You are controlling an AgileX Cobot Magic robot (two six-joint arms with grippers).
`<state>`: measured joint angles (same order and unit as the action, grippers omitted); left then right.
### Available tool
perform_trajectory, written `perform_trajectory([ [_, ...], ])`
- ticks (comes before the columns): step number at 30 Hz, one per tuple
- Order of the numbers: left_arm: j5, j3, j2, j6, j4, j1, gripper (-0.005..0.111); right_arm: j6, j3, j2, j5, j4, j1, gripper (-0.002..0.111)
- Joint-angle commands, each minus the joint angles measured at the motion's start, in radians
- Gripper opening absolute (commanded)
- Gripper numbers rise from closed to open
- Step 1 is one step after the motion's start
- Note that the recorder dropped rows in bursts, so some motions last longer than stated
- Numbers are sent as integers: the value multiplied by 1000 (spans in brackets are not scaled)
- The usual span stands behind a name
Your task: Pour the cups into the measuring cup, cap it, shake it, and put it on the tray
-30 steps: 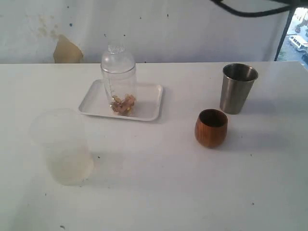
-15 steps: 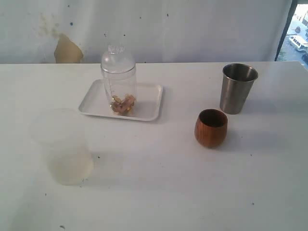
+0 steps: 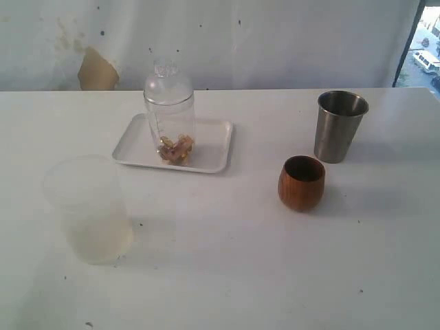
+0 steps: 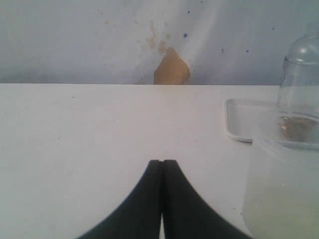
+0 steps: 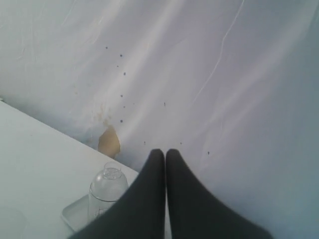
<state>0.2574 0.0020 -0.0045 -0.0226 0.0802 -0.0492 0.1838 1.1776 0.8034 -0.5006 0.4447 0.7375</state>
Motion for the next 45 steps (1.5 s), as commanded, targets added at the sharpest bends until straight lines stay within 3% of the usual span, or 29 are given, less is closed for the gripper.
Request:
perform_trajectory([
  [1, -2, -2, 4, 1, -12, 2, 103, 2, -4, -43, -14, -7, 0, 0],
  [20, -2, -2, 4, 1, -12, 2, 103, 14, -4, -72, 0, -20, -1, 0],
  [25, -2, -2, 4, 1, -12, 2, 103, -68, -50, -74, 223, -25, -22, 0],
  [27, -2, -2, 4, 1, -12, 2, 103, -145, -101, -74, 392, -43, -58, 0],
  [28, -2, -2, 4, 1, -12, 2, 103, -211, -158, -79, 563, -93, -95, 0],
  [33, -2, -2, 4, 1, -12, 2, 103, -303, -316, -133, 829, -186, -208, 0],
  [40, -2, -2, 4, 1, -12, 2, 103, -303, -470, -284, 796, -218, -458, 0],
  [45, -2, -2, 4, 1, -12, 2, 103, -333, -605, -459, 793, -242, -579, 0],
])
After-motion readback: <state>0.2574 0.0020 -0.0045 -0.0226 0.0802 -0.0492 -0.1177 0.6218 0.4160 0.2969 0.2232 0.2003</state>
